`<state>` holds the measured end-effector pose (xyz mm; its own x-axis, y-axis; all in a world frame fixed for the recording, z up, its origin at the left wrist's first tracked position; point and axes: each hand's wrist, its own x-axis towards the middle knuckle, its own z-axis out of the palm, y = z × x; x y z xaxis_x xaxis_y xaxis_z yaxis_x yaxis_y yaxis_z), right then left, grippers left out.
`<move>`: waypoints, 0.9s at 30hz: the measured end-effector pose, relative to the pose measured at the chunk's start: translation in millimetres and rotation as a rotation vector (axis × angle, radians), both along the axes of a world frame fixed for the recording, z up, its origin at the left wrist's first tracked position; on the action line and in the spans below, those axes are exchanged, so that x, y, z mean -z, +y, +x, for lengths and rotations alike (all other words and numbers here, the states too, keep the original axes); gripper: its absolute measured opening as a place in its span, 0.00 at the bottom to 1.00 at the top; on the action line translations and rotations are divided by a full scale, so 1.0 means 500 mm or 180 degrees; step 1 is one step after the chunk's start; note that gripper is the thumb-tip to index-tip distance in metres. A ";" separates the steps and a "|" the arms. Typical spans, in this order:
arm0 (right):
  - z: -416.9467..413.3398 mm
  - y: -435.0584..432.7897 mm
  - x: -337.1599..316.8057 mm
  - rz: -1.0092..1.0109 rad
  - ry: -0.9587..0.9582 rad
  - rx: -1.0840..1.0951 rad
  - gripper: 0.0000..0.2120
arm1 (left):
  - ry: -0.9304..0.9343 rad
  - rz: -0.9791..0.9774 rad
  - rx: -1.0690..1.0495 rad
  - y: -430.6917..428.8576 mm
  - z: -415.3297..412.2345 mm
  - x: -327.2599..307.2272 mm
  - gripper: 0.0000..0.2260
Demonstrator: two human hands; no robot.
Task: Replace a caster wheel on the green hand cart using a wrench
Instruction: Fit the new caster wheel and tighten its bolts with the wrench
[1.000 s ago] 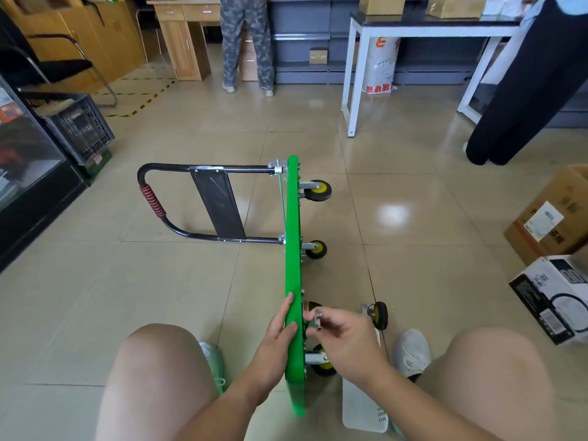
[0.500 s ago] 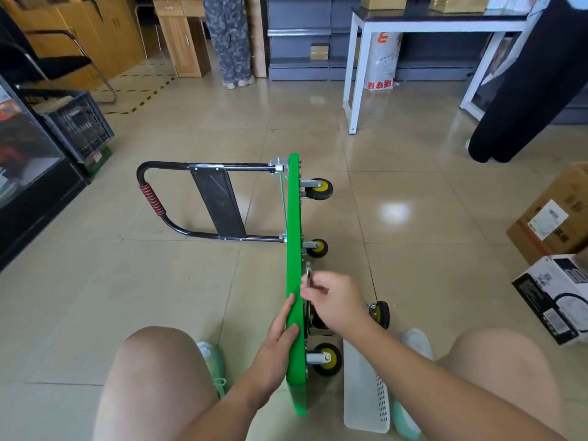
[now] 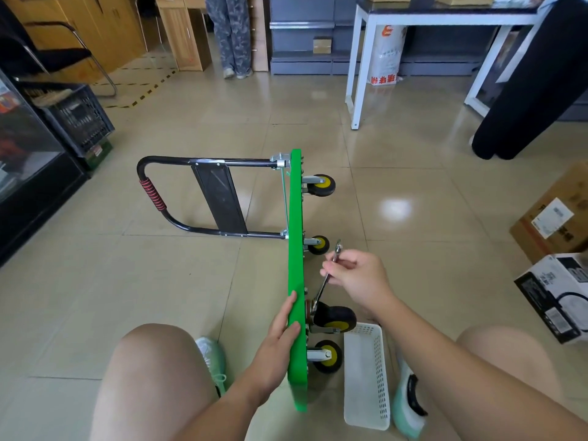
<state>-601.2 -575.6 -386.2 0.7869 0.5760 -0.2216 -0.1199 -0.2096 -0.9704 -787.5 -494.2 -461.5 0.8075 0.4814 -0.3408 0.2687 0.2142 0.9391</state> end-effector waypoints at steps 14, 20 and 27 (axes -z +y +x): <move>-0.167 -0.093 0.061 0.0585 -0.0513 -0.0475 0.24 | 0.0009 0.0138 -0.0117 -0.010 0.000 -0.008 0.24; -0.179 -0.083 0.068 0.0558 -0.0893 -0.0583 0.14 | 0.0001 0.0057 -0.0151 -0.009 0.001 -0.010 0.23; -0.095 -0.017 0.049 -0.0047 -0.0886 -0.0635 0.10 | 0.0052 0.0065 -0.0125 -0.010 0.001 -0.012 0.24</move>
<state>-648.7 -584.1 -410.7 0.6904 0.7231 -0.0236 0.1939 -0.2164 -0.9569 -787.0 -498.9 -455.5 0.7824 0.5195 -0.3435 0.2757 0.2056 0.9390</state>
